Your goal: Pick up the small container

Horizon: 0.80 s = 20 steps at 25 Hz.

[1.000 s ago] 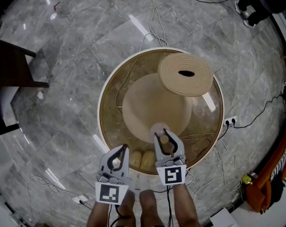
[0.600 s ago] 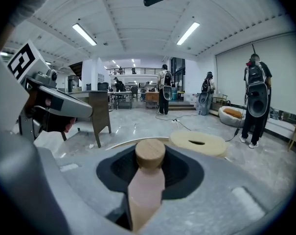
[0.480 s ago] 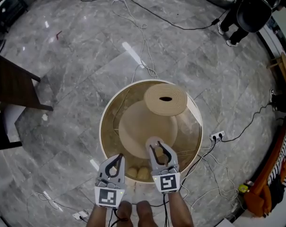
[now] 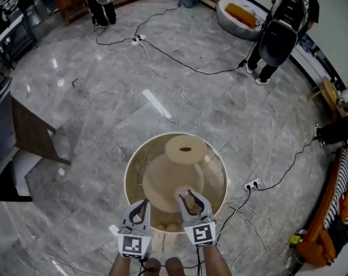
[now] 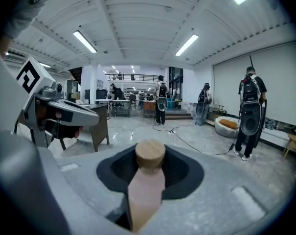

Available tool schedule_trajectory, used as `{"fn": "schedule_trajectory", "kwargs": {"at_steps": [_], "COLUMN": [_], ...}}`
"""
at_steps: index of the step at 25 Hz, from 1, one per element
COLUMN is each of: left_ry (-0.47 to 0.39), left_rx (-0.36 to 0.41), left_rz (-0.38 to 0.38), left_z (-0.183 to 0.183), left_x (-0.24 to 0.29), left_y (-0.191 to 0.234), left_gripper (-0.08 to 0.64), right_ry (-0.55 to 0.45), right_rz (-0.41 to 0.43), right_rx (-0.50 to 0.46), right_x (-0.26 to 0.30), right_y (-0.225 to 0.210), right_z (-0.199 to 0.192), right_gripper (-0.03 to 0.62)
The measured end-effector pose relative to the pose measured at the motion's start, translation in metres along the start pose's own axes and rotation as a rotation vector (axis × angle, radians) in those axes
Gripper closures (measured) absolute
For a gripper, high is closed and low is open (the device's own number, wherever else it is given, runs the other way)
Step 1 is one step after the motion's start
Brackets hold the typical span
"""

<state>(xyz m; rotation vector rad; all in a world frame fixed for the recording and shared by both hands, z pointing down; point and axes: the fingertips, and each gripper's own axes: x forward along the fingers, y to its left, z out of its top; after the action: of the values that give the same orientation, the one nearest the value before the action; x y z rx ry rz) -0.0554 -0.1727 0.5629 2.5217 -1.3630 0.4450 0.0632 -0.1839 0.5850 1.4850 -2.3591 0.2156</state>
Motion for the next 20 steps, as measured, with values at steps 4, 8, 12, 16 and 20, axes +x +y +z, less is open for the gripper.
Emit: {"fn": "schedule_trajectory", "kwargs": {"at_steps": [4, 8, 12, 16, 20], "left_ry": [-0.024, -0.062, -0.091, -0.122, -0.128], "left_rx": [0.02, 0.107, 0.126, 0.143, 0.156], "left_rz": [-0.013, -0.024, -0.031, -0.04, -0.053], "left_z": [0.04, 0.069, 0.101, 0.133, 0.148], "left_x": [-0.022, -0.048, -0.072, -0.09, -0.122], "left_y": [-0.013, -0.022, -0.031, -0.036, -0.05], "left_gripper": [0.541, 0.541, 0.541, 0.541, 0.541], "right_ry": [-0.035, -0.076, -0.101, -0.127, -0.133], "right_rz": [-0.009, -0.03, -0.05, -0.078, -0.094], "right_rx": [-0.005, -0.012, -0.008, -0.009, -0.01], "right_x": [-0.029, -0.061, -0.092, -0.117, -0.153], "right_y": [-0.001, 0.0, 0.003, 0.007, 0.019], "right_z": [0.044, 0.082, 0.118, 0.151, 0.165], "right_gripper": [0.469, 0.469, 0.469, 0.469, 0.469]}}
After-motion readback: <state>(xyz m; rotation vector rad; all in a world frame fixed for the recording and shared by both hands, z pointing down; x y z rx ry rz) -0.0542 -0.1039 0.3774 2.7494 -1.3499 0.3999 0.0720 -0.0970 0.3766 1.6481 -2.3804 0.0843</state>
